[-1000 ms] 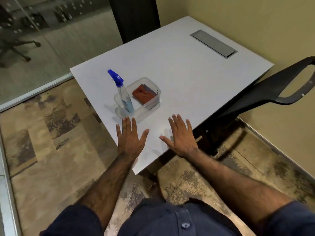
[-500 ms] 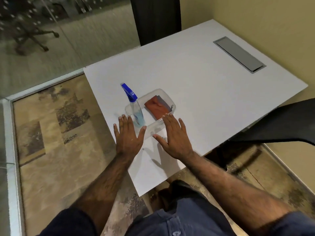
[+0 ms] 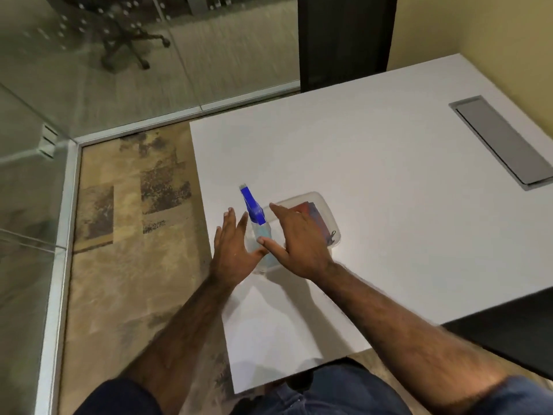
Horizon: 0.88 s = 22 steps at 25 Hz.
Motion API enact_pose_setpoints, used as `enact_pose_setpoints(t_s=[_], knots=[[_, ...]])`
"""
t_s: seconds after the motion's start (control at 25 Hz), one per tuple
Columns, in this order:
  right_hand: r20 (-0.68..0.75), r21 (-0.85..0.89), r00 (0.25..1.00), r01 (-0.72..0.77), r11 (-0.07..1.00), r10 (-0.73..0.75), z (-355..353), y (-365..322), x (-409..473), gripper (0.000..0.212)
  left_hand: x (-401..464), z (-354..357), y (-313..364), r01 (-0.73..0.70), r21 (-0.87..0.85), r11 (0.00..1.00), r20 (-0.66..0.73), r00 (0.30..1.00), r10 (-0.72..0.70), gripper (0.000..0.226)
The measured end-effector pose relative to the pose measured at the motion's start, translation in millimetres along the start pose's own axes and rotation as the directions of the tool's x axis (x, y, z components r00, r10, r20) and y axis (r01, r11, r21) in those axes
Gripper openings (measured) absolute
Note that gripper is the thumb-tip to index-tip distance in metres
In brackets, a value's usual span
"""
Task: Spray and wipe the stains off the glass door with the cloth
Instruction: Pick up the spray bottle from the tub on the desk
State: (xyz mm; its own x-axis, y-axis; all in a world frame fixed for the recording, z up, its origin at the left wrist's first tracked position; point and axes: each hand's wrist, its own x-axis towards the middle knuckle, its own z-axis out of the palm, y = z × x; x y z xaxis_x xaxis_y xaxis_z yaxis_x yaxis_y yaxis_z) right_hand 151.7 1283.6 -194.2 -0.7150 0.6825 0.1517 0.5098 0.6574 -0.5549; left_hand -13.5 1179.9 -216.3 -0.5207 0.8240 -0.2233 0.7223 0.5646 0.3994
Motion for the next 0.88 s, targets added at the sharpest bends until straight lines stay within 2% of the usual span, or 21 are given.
enact_pose_setpoints(t_s=[0.08, 0.2, 0.28, 0.36, 0.56, 0.64, 0.68, 0.76, 0.84, 0.88], knots=[[0.072, 0.076, 0.997, 0.013, 0.997, -0.018, 3.9, -1.5, 9.3, 0.061, 3.1, 5.5, -1.5, -0.014, 0.034, 0.999, -0.036, 0.999, 0.016, 0.112], [0.174, 0.181, 0.985, -0.039, 0.983, 0.007, 11.5, -1.8, 18.4, 0.054, 3.6, 10.6, -3.7, -0.127, 0.003, 0.992, -0.183, 0.975, 0.125, 0.101], [0.188, 0.193, 0.982, -0.067, 0.979, 0.030, 15.4, 0.2, 21.9, 0.053, 4.4, 3.4, 4.9, -0.026, -0.012, 1.000, -0.075, 0.997, 0.025, 0.100], [0.186, 0.191, 0.981, -0.087, 0.978, 0.051, 15.2, 0.2, 26.0, 0.052, 5.9, -2.2, 12.3, 0.048, -0.034, 0.998, 0.004, 0.999, -0.048, 0.103], [0.155, 0.172, 0.988, -0.010, 0.985, -0.017, 1.0, -8.7, 35.9, 0.055, -2.0, -12.1, 24.2, 0.092, -0.182, 0.979, -0.038, 0.994, -0.101, 0.098], [0.127, 0.182, 0.992, 0.003, 0.983, -0.027, -12.6, -21.8, 36.2, 0.053, -12.0, -19.5, 24.1, 0.067, -0.229, 0.971, -0.094, 0.992, -0.090, 0.096], [0.106, 0.188, 0.994, 0.018, 0.982, -0.038, -20.6, -29.6, 35.2, 0.051, -15.7, -19.8, 19.1, -0.008, -0.258, 0.966, -0.157, 0.987, -0.034, 0.096], [0.070, 0.213, 0.995, 0.060, 0.975, -0.076, -35.6, -47.8, 30.8, 0.049, -27.9, -25.5, 13.9, -0.079, -0.322, 0.944, -0.265, 0.964, -0.010, 0.087], [0.049, 0.269, 0.990, 0.118, 0.956, -0.136, -46.1, -69.9, 23.9, 0.046, -45.9, -38.5, 10.3, -0.058, -0.383, 0.922, -0.288, 0.956, -0.059, 0.079], [0.038, 0.304, 0.984, 0.155, 0.940, -0.174, -48.6, -80.5, 20.4, 0.045, -52.9, -40.2, 2.7, -0.091, -0.467, 0.880, -0.288, 0.956, -0.054, 0.078]])
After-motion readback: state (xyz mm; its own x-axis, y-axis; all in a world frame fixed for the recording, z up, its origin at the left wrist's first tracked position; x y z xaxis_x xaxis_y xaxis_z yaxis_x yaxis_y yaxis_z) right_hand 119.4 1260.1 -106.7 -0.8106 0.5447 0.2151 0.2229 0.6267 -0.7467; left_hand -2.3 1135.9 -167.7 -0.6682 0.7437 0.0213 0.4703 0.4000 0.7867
